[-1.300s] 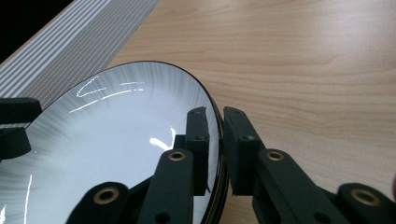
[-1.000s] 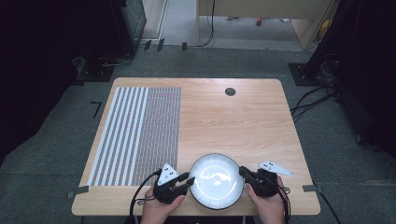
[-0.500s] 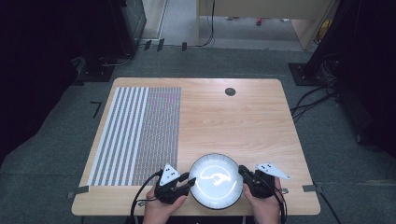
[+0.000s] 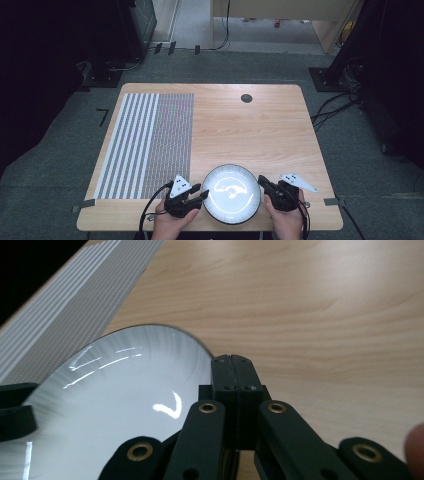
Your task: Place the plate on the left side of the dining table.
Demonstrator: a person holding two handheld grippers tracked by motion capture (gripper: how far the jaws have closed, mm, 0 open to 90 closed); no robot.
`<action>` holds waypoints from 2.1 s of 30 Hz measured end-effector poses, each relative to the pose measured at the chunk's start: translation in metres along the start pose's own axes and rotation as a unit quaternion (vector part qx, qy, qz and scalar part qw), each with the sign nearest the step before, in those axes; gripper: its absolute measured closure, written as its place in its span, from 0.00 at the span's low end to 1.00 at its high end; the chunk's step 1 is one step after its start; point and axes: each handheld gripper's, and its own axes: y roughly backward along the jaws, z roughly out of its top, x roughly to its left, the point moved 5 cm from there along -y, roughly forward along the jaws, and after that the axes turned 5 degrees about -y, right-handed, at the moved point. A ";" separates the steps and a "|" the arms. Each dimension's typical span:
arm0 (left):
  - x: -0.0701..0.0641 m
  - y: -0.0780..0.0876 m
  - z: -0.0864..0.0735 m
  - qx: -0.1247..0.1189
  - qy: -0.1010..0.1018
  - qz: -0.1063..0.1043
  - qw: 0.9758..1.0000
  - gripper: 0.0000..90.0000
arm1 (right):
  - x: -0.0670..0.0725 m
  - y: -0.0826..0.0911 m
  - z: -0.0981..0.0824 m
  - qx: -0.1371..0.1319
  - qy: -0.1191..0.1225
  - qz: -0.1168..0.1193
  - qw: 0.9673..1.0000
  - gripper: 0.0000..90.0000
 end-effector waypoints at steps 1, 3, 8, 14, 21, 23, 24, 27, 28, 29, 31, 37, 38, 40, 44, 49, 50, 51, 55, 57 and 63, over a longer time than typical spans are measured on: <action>0.000 0.000 0.000 0.000 0.000 0.000 1.000 0.67 | 0.000 0.000 0.000 0.000 0.000 0.000 1.000 1.00; 0.001 0.000 0.000 -0.001 0.003 -0.002 1.000 0.67 | 0.002 0.005 0.004 -0.009 0.012 -0.002 1.000 1.00; -0.001 0.000 0.000 0.001 -0.003 -0.004 1.000 0.70 | -0.003 0.004 0.001 0.005 -0.015 0.018 1.000 1.00; -0.002 0.001 0.000 -0.003 -0.006 -0.011 1.000 0.78 | -0.011 0.000 -0.003 0.036 -0.068 0.064 0.995 0.96; -0.002 0.001 -0.001 -0.009 -0.001 -0.009 1.000 0.79 | -0.011 -0.001 -0.006 0.064 -0.069 0.061 0.994 0.96; -0.002 0.000 -0.001 -0.011 -0.001 -0.007 1.000 0.79 | -0.010 -0.002 -0.007 0.069 -0.070 0.061 0.993 0.92; -0.002 0.000 -0.001 -0.012 -0.001 -0.007 1.000 0.79 | -0.009 -0.002 -0.006 0.072 -0.071 0.063 0.993 0.91; -0.002 0.000 -0.001 -0.013 0.001 -0.005 1.000 0.80 | -0.007 -0.003 -0.006 0.067 -0.072 0.056 0.994 0.90; -0.003 0.000 -0.001 -0.013 0.000 -0.003 1.000 0.80 | -0.007 -0.003 -0.006 0.068 -0.072 0.054 0.994 0.90; -0.003 -0.001 -0.001 -0.013 -0.001 -0.003 1.000 0.80 | -0.007 -0.003 -0.006 0.068 -0.072 0.054 0.994 0.90; -0.003 -0.001 -0.001 -0.013 -0.002 -0.001 1.000 0.80 | -0.006 -0.004 -0.005 0.069 -0.081 0.052 0.993 0.90; -0.004 -0.002 -0.002 -0.016 -0.008 0.011 1.000 0.82 | -0.009 -0.009 -0.003 0.082 -0.123 0.074 0.986 0.91; -0.004 -0.002 -0.002 -0.018 -0.006 0.011 1.000 0.82 | -0.008 -0.010 -0.002 0.082 -0.120 0.071 0.987 0.90; -0.004 -0.002 -0.002 -0.018 -0.006 0.012 1.000 0.82 | -0.007 -0.010 -0.002 0.081 -0.112 0.065 0.988 0.90; -0.004 -0.003 -0.002 -0.019 -0.005 0.014 1.000 0.82 | -0.005 -0.010 -0.002 0.080 -0.095 0.046 0.991 0.94; -0.003 -0.003 -0.001 -0.020 -0.002 0.014 1.000 0.82 | -0.003 -0.011 -0.002 0.070 -0.079 0.038 0.994 0.96; -0.003 -0.002 -0.001 -0.022 0.000 0.013 1.000 0.82 | -0.004 -0.011 -0.003 0.070 -0.083 0.039 0.993 0.97; -0.002 -0.002 -0.001 -0.022 0.005 0.010 1.000 0.82 | -0.005 -0.012 -0.003 0.068 -0.089 0.043 0.993 0.97; -0.001 -0.003 -0.001 -0.021 0.016 0.002 1.000 0.80 | -0.006 -0.013 -0.004 0.068 -0.112 0.059 0.990 0.96; 0.000 -0.003 0.000 -0.020 0.020 -0.002 1.000 0.80 | -0.007 -0.013 -0.004 0.070 -0.119 0.062 0.988 0.96; 0.001 -0.003 0.001 -0.018 0.028 -0.012 0.999 0.74 | -0.009 -0.014 -0.006 0.083 -0.153 0.081 0.981 0.96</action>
